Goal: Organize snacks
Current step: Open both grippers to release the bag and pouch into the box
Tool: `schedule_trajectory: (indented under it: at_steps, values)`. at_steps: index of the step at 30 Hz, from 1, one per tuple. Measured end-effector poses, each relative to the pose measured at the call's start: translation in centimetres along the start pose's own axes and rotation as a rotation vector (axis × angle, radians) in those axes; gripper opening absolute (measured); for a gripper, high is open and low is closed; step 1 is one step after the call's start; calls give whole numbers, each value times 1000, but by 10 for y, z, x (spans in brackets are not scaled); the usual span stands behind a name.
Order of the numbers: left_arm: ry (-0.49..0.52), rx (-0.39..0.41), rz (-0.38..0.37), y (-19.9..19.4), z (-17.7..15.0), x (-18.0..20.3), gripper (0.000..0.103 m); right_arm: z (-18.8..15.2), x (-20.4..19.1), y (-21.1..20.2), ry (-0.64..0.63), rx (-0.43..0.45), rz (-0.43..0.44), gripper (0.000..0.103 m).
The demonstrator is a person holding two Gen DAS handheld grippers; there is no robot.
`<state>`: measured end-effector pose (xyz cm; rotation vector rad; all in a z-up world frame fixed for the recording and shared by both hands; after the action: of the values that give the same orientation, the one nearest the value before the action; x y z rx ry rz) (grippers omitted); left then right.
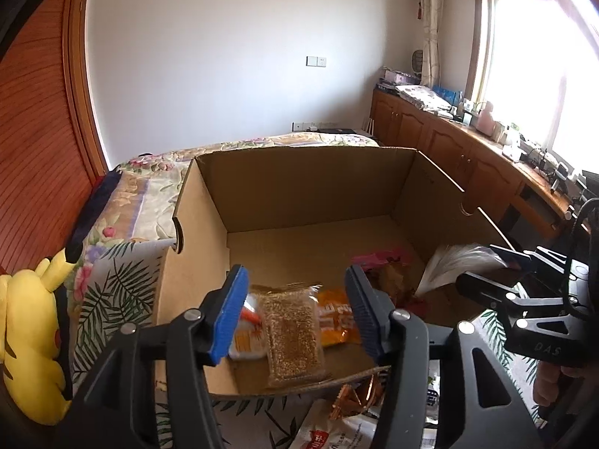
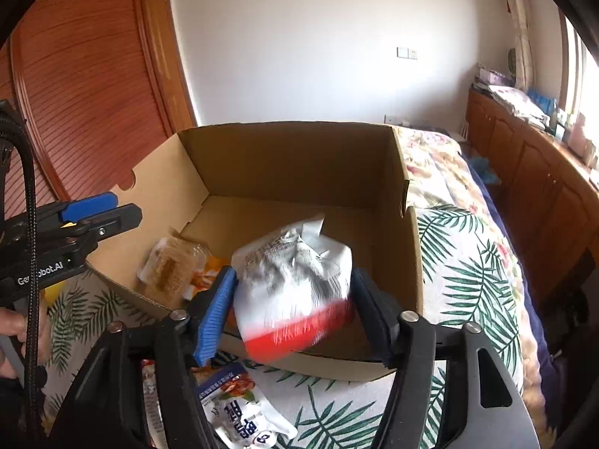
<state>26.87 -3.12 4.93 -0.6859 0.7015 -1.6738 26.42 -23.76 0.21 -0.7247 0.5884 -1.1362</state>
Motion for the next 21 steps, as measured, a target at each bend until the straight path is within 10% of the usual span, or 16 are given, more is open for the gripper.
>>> schedule_trajectory:
  at_steps: [21]
  values:
    - [156, 71, -50, -61, -46, 26, 58, -31, -29, -51, -77, 104, 46, 74]
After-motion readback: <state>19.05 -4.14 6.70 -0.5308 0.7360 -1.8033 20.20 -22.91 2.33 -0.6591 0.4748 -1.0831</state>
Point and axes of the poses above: each gripper's, at about its wrist camera, not at the fingertips, and y roughly the way its jaws point, x to its right, z to its top, the point moved 1 cm from there along y, roughly the way its jaws point, and after that the axes turned 10 degrees about -x, right-handed, at the moved point
